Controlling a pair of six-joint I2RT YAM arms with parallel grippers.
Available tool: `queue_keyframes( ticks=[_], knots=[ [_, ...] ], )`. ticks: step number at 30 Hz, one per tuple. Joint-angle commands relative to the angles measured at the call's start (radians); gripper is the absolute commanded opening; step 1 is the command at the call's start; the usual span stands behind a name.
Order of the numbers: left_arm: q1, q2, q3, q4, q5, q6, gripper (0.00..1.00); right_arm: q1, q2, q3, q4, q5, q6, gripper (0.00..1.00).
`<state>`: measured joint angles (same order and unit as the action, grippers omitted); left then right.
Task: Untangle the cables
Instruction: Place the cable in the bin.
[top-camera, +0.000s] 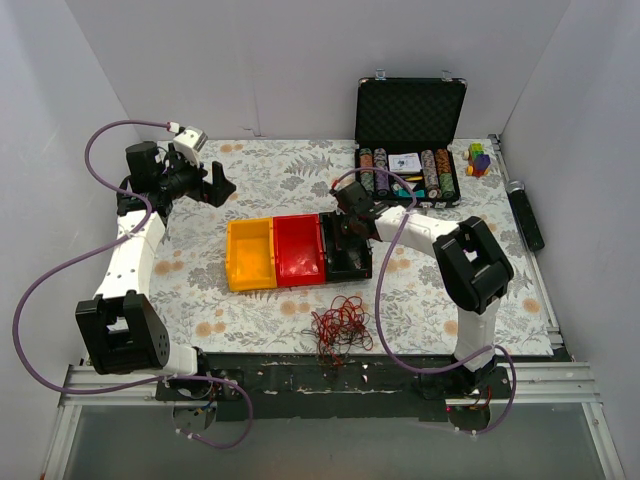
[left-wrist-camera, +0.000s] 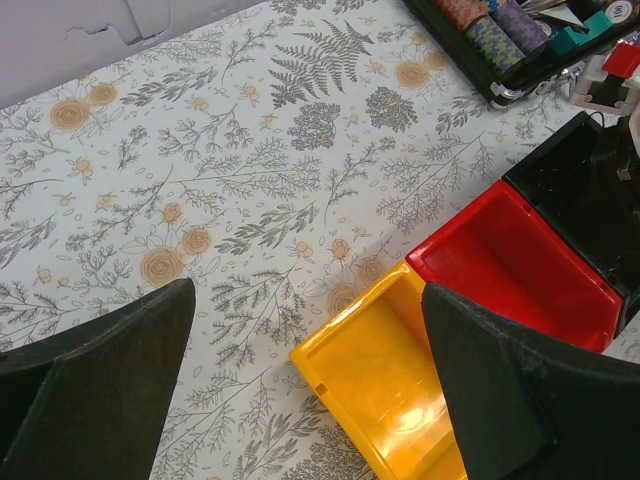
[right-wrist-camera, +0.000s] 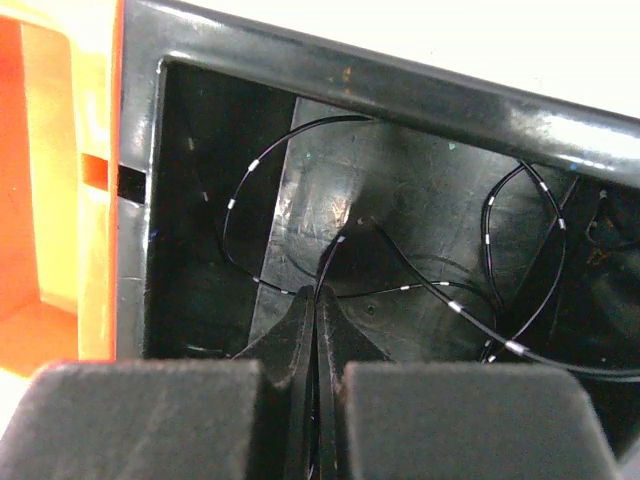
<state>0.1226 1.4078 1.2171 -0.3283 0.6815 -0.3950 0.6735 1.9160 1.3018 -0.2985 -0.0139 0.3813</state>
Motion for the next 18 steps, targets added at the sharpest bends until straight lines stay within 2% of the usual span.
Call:
queue_keyframes(
  ticks=[1, 5, 10, 12, 18],
  knots=[
    [0.003, -0.047, -0.007, 0.014, 0.02, 0.019, 0.98, -0.003, -0.012, 0.019, -0.004, -0.015, 0.037, 0.02],
    [0.003, -0.038, -0.004, 0.015, 0.029, 0.015, 0.98, -0.003, -0.021, 0.007, 0.001, -0.014, 0.045, 0.2],
    [0.002, -0.032, 0.013, 0.025, 0.033, 0.001, 0.98, 0.0, -0.067, -0.01, 0.002, -0.003, 0.053, 0.56],
    [0.003, -0.024, 0.024, 0.021, 0.038, -0.005, 0.98, 0.0, -0.103, -0.027, 0.012, 0.003, 0.051, 0.61],
    [0.003, -0.03, 0.022, 0.02, 0.041, -0.001, 0.98, 0.0, -0.176, -0.018, -0.031, 0.009, 0.065, 0.62]
  ],
)
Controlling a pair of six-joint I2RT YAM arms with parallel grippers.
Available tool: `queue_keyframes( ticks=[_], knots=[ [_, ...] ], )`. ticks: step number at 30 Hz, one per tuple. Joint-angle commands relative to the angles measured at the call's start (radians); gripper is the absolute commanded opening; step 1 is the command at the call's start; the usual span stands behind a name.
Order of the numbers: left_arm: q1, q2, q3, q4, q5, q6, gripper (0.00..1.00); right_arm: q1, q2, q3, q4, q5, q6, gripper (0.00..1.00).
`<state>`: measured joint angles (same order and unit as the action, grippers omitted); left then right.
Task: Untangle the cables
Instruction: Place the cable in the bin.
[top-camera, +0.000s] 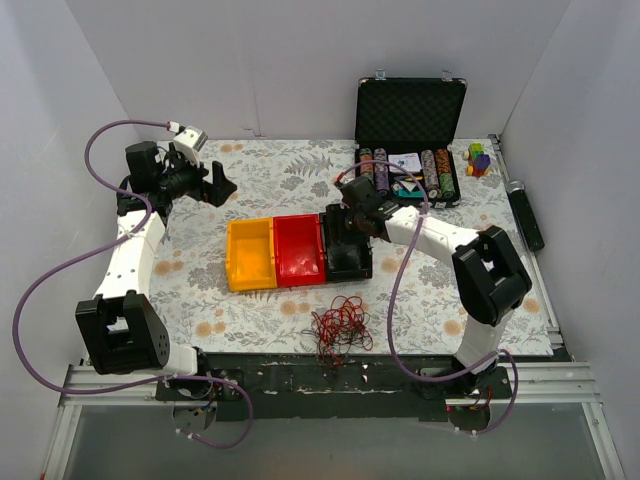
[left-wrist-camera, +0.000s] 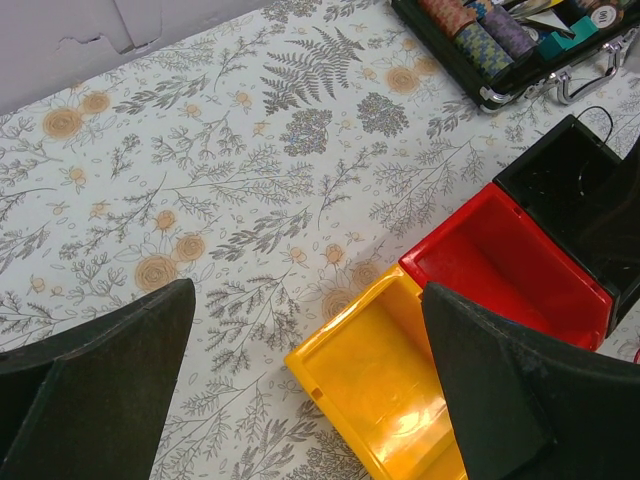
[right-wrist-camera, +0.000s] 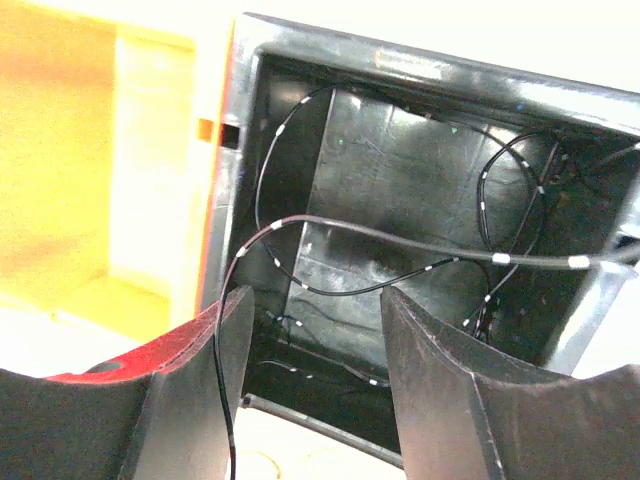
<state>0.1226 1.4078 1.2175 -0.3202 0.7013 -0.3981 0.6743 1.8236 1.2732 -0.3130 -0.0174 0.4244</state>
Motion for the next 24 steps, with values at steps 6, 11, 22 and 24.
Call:
queue_keyframes(
  ticks=[6, 11, 22, 24],
  knots=[
    [0.003, -0.047, 0.013, 0.012, 0.014, 0.016, 0.98, 0.001, -0.196, -0.015, -0.029, 0.01, 0.051, 0.59],
    [0.002, -0.044, 0.02, 0.01, 0.009, 0.016, 0.98, 0.001, -0.234, -0.002, -0.078, 0.049, 0.063, 0.53],
    [0.0, -0.049, 0.013, 0.004, 0.001, 0.025, 0.98, 0.001, -0.331, -0.023, -0.081, 0.093, 0.088, 0.12],
    [0.002, -0.049, 0.013, 0.003, 0.001, 0.028, 0.98, -0.001, -0.359, -0.043, -0.028, 0.025, 0.105, 0.11]
  ],
)
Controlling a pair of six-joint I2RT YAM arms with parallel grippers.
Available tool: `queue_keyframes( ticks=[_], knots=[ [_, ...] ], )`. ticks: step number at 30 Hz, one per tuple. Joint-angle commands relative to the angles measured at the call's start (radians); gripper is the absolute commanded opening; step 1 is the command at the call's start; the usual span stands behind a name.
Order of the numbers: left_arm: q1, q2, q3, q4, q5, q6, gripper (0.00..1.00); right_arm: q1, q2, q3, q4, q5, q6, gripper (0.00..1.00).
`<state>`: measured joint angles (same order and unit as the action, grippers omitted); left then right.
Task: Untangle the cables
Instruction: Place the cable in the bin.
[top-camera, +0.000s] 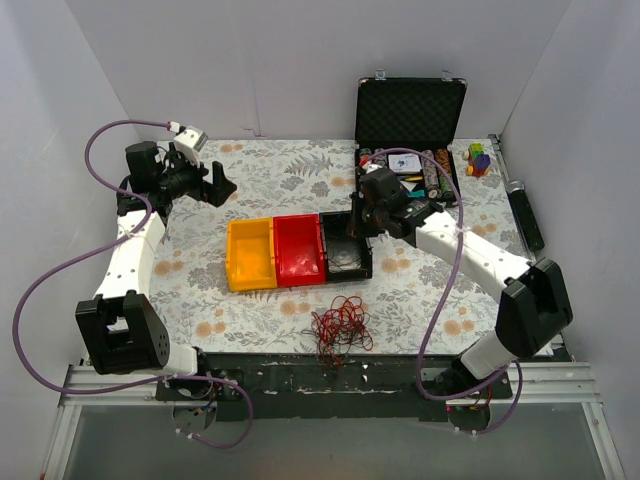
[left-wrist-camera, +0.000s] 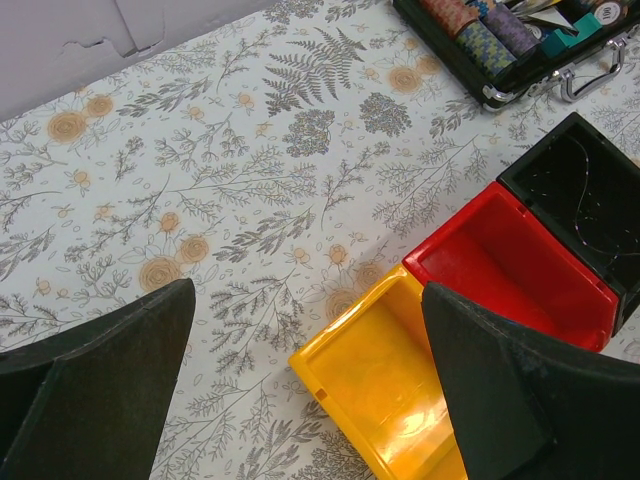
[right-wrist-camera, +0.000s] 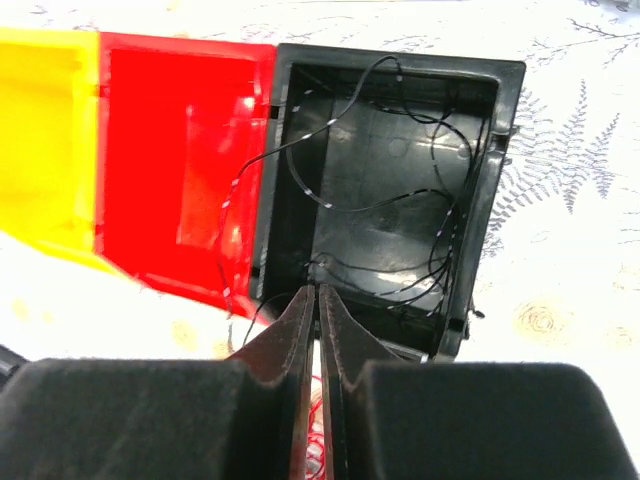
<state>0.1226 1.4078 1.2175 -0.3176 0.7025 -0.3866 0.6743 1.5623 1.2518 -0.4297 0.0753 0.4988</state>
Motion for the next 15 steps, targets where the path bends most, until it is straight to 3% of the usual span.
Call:
queue_keyframes(
  ticks=[1, 4, 7, 15],
  knots=[
    [0.002, -0.049, 0.013, 0.002, 0.0, 0.017, 0.98, -0.001, -0.114, -0.044, 0.133, -0.125, 0.038, 0.11],
    [0.002, -0.049, 0.013, 0.0, 0.0, 0.02, 0.98, -0.001, -0.137, -0.097, 0.29, -0.31, 0.076, 0.11],
    [0.002, -0.046, 0.011, 0.0, -0.005, 0.02, 0.98, 0.001, -0.088, -0.072, 0.313, -0.368, 0.098, 0.12],
    [0.002, -0.053, -0.004, 0.0, -0.017, 0.032, 0.98, 0.008, -0.064, -0.198, 0.385, -0.326, 0.135, 0.06]
  ],
)
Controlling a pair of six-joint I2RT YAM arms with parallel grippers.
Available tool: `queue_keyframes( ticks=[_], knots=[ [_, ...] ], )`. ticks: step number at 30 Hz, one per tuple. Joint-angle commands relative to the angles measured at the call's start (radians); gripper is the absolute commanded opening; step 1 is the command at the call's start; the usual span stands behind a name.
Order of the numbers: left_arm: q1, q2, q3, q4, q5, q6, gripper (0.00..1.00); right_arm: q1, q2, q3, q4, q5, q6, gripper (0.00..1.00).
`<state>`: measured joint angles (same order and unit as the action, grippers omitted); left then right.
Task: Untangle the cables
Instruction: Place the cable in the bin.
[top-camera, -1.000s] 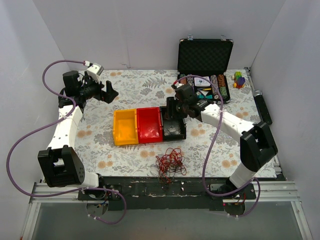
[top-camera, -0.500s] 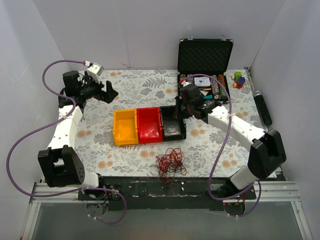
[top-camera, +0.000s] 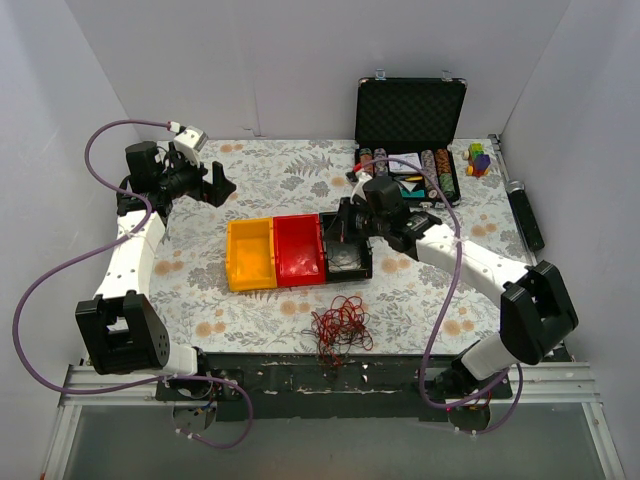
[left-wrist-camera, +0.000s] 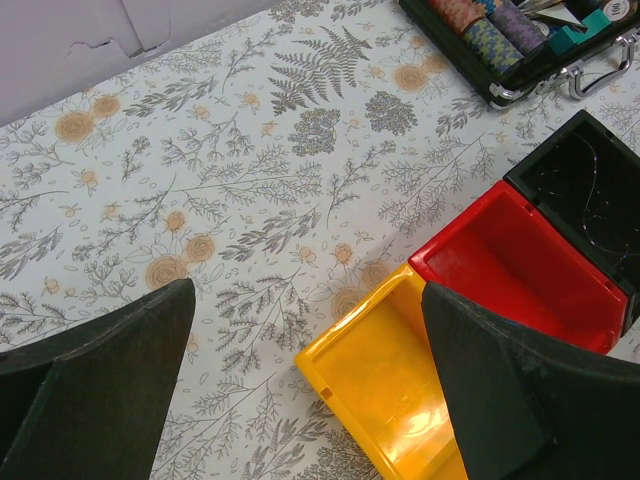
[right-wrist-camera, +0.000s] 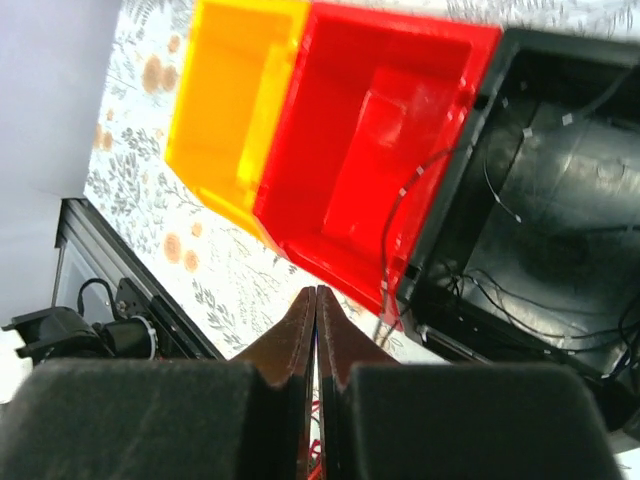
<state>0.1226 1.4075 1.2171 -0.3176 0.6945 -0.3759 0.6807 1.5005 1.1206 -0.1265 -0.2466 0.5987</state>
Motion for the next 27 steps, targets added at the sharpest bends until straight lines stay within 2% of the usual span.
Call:
queue_keyframes(
  ticks=[1, 12, 19, 27],
  knots=[
    [0.002, -0.051, -0.004, 0.0, -0.007, 0.023, 0.98, 0.002, 0.0, -0.082, 0.088, 0.01, 0.039, 0.05],
    [0.003, -0.059, -0.011, 0.002, -0.016, 0.031, 0.98, -0.021, 0.075, -0.074, 0.071, 0.069, 0.047, 0.02],
    [0.003, -0.062, -0.019, 0.002, -0.023, 0.038, 0.98, -0.059, 0.109, -0.116, 0.114, 0.073, 0.065, 0.01],
    [0.003, -0.051, -0.008, 0.003, -0.016, 0.032, 0.98, -0.066, 0.199, -0.09, 0.08, 0.133, 0.09, 0.01]
  ],
)
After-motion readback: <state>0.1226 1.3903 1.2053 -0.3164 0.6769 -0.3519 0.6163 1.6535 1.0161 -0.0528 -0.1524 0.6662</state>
